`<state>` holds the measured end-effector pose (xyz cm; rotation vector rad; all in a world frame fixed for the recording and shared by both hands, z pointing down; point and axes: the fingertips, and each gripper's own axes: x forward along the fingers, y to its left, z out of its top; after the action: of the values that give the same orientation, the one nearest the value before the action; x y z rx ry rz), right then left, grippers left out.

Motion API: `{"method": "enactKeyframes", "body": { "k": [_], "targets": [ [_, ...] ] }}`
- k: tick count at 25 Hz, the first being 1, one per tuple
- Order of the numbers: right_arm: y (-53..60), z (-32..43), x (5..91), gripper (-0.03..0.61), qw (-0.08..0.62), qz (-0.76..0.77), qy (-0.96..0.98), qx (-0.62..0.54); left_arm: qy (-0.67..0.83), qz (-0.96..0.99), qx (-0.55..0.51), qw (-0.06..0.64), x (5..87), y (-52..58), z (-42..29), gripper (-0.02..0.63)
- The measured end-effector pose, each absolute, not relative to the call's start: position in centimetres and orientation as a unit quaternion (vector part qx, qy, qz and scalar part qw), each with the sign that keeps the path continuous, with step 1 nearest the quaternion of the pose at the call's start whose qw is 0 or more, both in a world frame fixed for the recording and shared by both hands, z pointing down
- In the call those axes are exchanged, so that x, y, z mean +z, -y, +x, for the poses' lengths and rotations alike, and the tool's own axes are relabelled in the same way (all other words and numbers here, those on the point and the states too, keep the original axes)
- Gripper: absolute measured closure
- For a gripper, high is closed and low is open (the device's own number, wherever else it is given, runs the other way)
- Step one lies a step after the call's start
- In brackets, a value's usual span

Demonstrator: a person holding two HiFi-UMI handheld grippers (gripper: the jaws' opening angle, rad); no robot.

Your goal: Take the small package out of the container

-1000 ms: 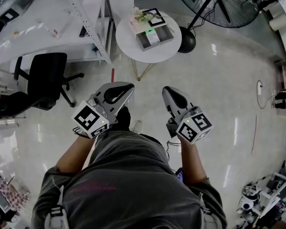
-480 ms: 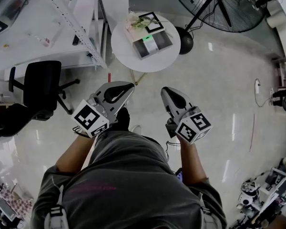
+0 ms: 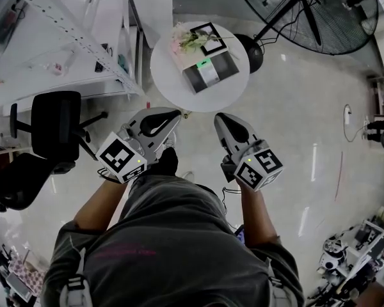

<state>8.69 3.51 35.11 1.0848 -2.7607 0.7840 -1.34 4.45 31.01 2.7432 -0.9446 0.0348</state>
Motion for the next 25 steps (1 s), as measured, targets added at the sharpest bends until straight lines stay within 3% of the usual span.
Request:
{"method": "enactKeyframes", "body": {
  "k": [25],
  "targets": [
    [11.3,3.8,39.3,0.555,0.083,0.38,0.881,0.268,0.299,0.941,0.027,0.158,34.8,10.1,-6.7,0.598]
  ]
}}
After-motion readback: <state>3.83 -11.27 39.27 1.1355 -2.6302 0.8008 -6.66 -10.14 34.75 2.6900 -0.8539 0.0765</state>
